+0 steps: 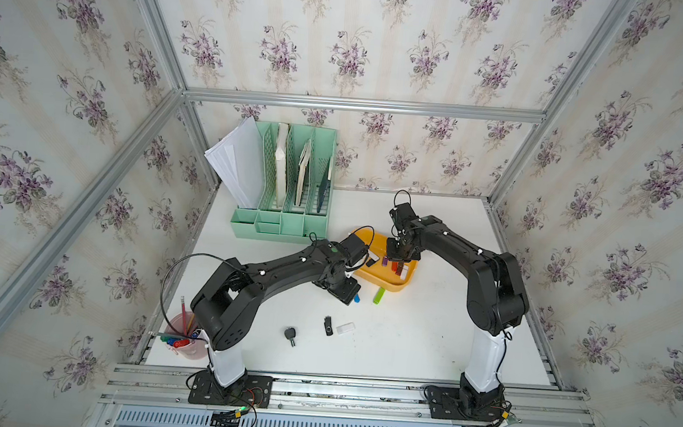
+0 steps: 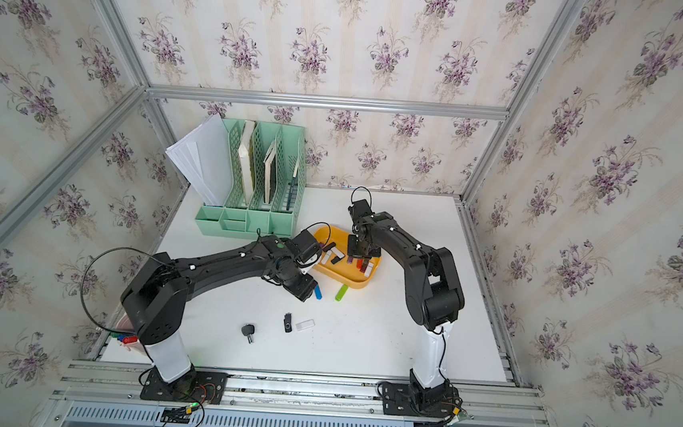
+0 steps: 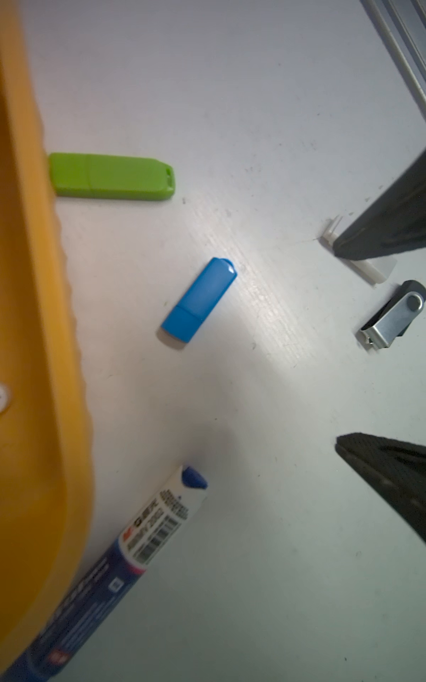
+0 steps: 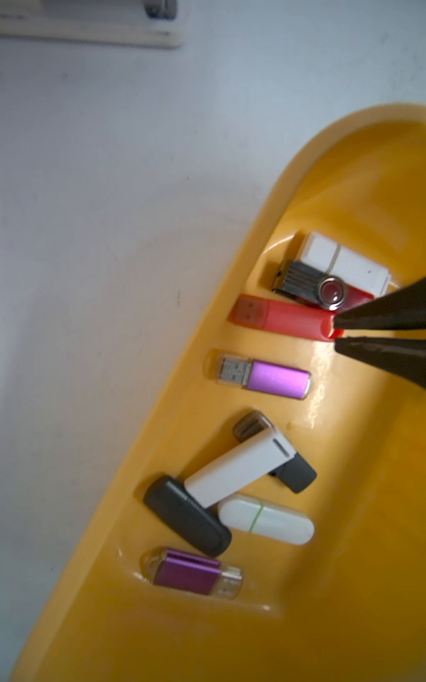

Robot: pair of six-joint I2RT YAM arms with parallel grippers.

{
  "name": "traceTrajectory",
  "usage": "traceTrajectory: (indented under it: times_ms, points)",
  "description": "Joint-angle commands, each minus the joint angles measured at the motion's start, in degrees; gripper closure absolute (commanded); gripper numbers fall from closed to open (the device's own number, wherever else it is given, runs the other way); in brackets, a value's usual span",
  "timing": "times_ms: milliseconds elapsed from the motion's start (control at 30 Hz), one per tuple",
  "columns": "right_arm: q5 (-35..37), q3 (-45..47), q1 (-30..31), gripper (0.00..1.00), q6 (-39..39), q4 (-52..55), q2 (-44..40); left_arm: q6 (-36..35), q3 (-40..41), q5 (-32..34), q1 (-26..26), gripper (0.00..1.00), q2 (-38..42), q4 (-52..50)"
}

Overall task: Put the usb flash drive into the storage box
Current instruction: Place the USB flash in the storage box, then adjust the storage box at the center of the board.

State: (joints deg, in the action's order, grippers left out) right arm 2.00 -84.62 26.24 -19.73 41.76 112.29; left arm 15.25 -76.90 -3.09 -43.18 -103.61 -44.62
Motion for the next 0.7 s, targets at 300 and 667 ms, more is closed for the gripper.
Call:
traceTrajectory:
  times_ms: [300,667]
  points:
    - [-5.75,13.11,1.26,0.87,-2.35,-2.95,-10.21,-2.23,-14.88,2.78,3.11,0.21,-13.87,-6.01]
    - [-10.83,20.36,6.77,0.88,-5.64,-5.62,-15.2,-6.22,-30.62,2.15,4.86,0.21,-23.25,-10.88]
